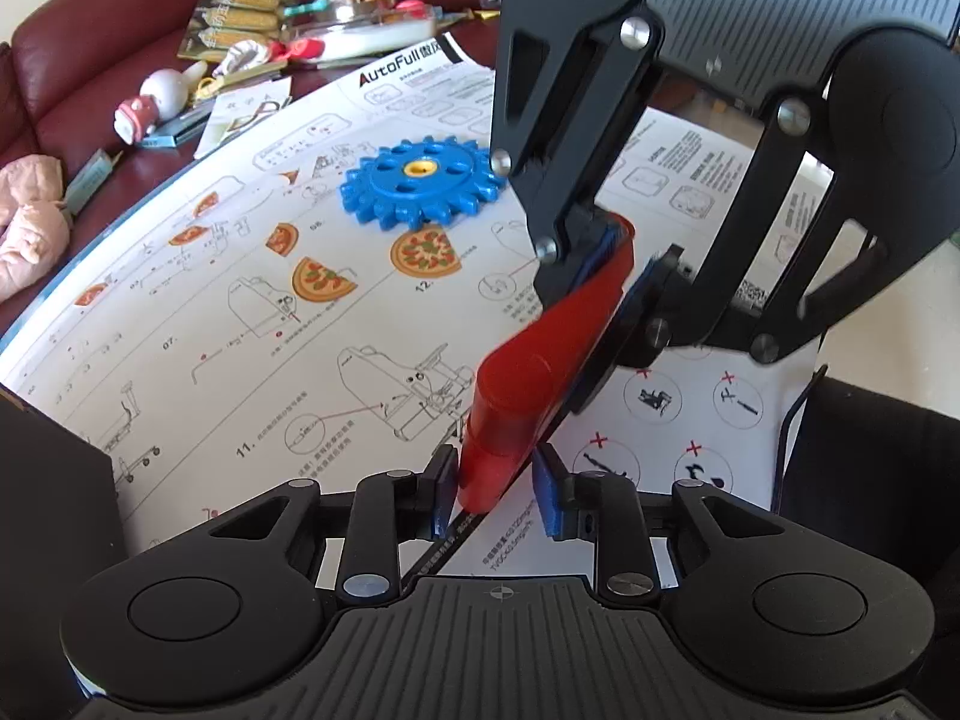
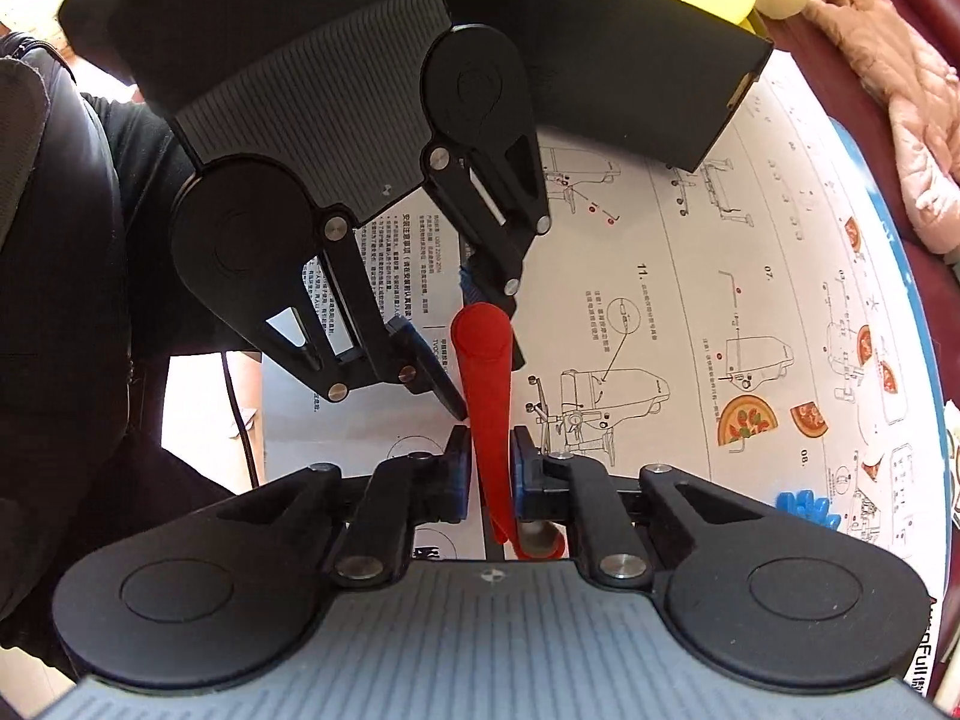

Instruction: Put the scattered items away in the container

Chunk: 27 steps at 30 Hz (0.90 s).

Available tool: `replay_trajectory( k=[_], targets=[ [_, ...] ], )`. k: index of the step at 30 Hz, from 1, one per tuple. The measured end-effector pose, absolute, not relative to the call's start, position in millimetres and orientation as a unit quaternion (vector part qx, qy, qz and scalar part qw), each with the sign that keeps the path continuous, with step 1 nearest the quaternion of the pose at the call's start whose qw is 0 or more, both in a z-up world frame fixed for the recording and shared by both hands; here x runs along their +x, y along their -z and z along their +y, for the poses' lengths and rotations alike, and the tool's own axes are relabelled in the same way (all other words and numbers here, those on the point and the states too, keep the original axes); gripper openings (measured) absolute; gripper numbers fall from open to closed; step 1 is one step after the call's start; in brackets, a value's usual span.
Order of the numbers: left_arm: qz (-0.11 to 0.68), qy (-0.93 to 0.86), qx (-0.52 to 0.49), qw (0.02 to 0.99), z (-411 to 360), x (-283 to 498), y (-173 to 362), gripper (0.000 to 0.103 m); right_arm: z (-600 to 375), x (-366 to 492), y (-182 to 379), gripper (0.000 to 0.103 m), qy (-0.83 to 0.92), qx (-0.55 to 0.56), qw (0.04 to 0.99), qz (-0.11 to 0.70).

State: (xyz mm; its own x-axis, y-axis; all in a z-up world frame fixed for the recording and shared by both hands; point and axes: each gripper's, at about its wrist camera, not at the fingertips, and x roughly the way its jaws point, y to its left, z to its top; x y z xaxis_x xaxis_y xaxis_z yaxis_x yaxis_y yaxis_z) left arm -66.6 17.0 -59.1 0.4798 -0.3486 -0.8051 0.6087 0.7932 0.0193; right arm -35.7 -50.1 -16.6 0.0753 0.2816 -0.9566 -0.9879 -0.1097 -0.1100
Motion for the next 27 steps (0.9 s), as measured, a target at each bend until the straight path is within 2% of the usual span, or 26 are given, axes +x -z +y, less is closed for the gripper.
replay_trajectory(
  k=[4,5,6,8,16,20,24,27],
  targets=[
    [0.422,0.288,0.17,0.843,9.5,-62.2,61.8,0.047,-42.6,-18.1,19.0,0.014,-0.561,-0.43,0.566,0.424],
    [0.421,0.287,0.171,0.843,8.9,-61.0,63.0,0.036,-42.4,-13.0,19.0,0.015,-0.56,-0.419,0.568,0.434],
    [0.422,0.289,0.167,0.843,9.7,-59.3,63.0,0.031,-43.0,-8.8,19.4,0.016,-0.559,-0.412,0.567,0.442],
    [0.427,0.293,0.154,0.842,12.5,-55.4,62.5,0.028,-44.6,-3.6,19.9,0.018,-0.558,-0.405,0.568,0.449],
    [0.43,0.293,0.158,0.839,10.8,-52.8,63.3,0.025,-45.1,4.3,26.6,0.021,-0.561,-0.398,0.566,0.455],
    [0.421,0.299,0.167,0.84,7.1,-53.7,63.6,0.026,-50.5,5.7,26.5,0.021,-0.56,-0.394,0.571,0.454],
    [0.417,0.304,0.18,0.837,2.3,-50.9,65.8,0.032,-55.9,5.3,27.4,0.021,-0.562,-0.393,0.574,0.447],
    [0.423,0.305,0.178,0.834,2.3,-45.8,65.4,0.021,-58.7,7.3,27.8,0.025,-0.558,-0.392,0.584,0.44]
  ],
)
